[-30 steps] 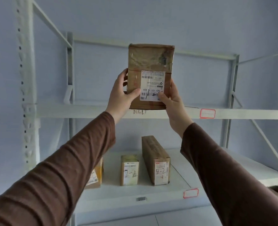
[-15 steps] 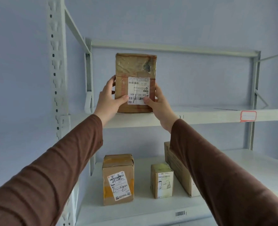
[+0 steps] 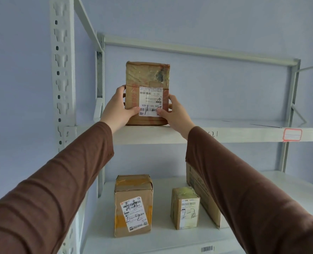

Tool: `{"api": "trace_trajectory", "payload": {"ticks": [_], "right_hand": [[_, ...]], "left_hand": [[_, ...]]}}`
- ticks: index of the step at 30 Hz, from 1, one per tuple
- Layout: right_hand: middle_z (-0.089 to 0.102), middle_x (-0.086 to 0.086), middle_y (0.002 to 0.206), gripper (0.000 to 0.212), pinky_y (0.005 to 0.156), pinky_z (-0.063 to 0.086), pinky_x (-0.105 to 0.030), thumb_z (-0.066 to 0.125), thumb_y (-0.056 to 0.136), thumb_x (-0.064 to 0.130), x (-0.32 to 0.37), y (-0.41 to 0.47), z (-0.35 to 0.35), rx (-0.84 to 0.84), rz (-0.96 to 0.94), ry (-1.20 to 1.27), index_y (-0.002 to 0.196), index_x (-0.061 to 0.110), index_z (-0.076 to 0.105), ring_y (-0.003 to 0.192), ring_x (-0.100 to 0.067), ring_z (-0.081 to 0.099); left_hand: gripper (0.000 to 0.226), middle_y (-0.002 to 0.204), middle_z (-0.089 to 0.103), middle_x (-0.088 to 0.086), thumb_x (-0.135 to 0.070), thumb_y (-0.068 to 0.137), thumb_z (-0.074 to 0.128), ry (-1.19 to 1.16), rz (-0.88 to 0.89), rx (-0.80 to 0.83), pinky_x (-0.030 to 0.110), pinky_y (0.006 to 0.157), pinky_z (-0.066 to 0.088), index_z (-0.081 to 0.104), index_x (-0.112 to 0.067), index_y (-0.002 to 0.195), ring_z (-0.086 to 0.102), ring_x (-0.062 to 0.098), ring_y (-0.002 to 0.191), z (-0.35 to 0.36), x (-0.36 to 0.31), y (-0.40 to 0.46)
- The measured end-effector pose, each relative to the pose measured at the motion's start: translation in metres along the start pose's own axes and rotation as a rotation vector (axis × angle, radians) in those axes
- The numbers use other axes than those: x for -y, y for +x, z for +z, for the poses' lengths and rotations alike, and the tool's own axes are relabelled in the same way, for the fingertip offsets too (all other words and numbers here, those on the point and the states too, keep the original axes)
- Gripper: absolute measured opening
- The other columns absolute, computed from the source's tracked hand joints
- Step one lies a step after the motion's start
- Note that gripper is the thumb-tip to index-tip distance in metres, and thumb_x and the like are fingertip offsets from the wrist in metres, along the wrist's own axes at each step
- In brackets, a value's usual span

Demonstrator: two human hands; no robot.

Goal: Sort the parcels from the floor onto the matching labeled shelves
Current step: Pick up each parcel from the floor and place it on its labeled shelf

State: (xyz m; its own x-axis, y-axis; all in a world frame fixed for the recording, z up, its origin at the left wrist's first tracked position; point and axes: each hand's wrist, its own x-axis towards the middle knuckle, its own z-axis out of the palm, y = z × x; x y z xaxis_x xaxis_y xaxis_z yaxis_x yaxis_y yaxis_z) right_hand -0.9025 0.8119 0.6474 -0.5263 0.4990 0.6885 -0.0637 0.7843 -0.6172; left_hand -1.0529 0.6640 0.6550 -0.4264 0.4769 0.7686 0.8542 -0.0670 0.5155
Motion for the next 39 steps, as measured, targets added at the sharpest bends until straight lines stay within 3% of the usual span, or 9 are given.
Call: {"api": "trace_trajectory", "payload": {"ticks": [6,19,24,27,30,35,39], "right_hand": [[0.07,0.002,0.128,0.056,0.096,0.055,-0.048,0.066,0.098,0.027,0.002,0.016,0.012,-0.014,0.021,-0.205,0.147,0.021,0.038,0.115,-0.023,0.066],[0.064,-0.004,0.135,0.049,0.097,0.052,-0.041,0.06,0.102,0.028,0.002,0.021,0.021,-0.022,0.059,-0.371,0.145,0.014,0.04,0.118,-0.027,0.063],[0.056,-0.01,0.147,0.066,0.099,0.046,-0.041,0.06,0.103,0.033,0.007,0.01,0.015,-0.027,0.089,-0.393,0.157,0.013,0.026,0.13,-0.032,0.056],[0.05,-0.014,0.152,0.076,0.105,0.041,-0.041,0.06,0.102,0.037,0.007,-0.008,0.006,-0.093,0.073,-0.346,0.161,0.015,0.018,0.14,-0.032,0.046],[0.045,-0.01,0.156,0.075,0.112,0.034,-0.038,0.06,0.102,0.037,0.001,-0.036,-0.009,-0.194,0.025,-0.33,0.162,0.018,0.019,0.148,-0.027,0.031],[0.036,-0.002,0.163,0.07,0.121,0.03,-0.046,0.062,0.1,0.037,-0.026,-0.102,-0.054,-0.335,-0.009,-0.5,0.159,0.019,0.03,0.151,-0.023,0.022],[0.032,-0.001,0.165,0.067,0.121,0.025,-0.056,0.063,0.099,0.038,-0.049,-0.171,-0.107,-0.404,0.077,-0.667,0.157,0.023,0.033,0.152,-0.024,0.022]], "left_hand": [[0.083,0.134,0.062,0.001,-0.032,0.089,0.078,0.129,-0.039,0.032,0.044,0.101,0.052,0.027,-0.023,0.154,0.063,0.023,0.116,0.0,0.009,0.013],[0.08,0.136,0.062,0.005,-0.033,0.089,0.078,0.204,-0.064,0.037,0.038,0.096,0.051,0.03,-0.019,0.152,0.063,0.027,0.116,0.006,0.018,0.019],[0.1,0.153,0.037,0.017,-0.041,0.088,0.078,0.289,-0.071,-0.025,0.044,0.111,0.039,0.014,-0.019,0.161,0.043,0.036,0.138,0.005,0.014,0.012],[0.101,0.159,0.026,0.016,-0.044,0.087,0.077,0.408,0.066,-0.177,0.048,0.112,0.04,0.014,-0.018,0.162,0.028,0.036,0.145,0.008,0.004,-0.001],[0.097,0.158,0.03,0.017,-0.044,0.087,0.076,0.425,0.233,-0.239,0.048,0.111,0.042,0.02,-0.016,0.16,0.028,0.037,0.145,0.024,-0.015,-0.019],[0.088,0.162,0.028,0.018,-0.039,0.092,0.073,0.319,0.384,-0.132,0.048,0.121,0.026,0.022,-0.015,0.16,0.026,0.039,0.149,0.085,-0.049,-0.054],[0.085,0.164,0.025,0.016,-0.036,0.094,0.07,0.155,0.437,0.019,0.048,0.123,0.028,0.022,-0.014,0.16,0.022,0.037,0.151,0.152,-0.085,-0.094]]}}
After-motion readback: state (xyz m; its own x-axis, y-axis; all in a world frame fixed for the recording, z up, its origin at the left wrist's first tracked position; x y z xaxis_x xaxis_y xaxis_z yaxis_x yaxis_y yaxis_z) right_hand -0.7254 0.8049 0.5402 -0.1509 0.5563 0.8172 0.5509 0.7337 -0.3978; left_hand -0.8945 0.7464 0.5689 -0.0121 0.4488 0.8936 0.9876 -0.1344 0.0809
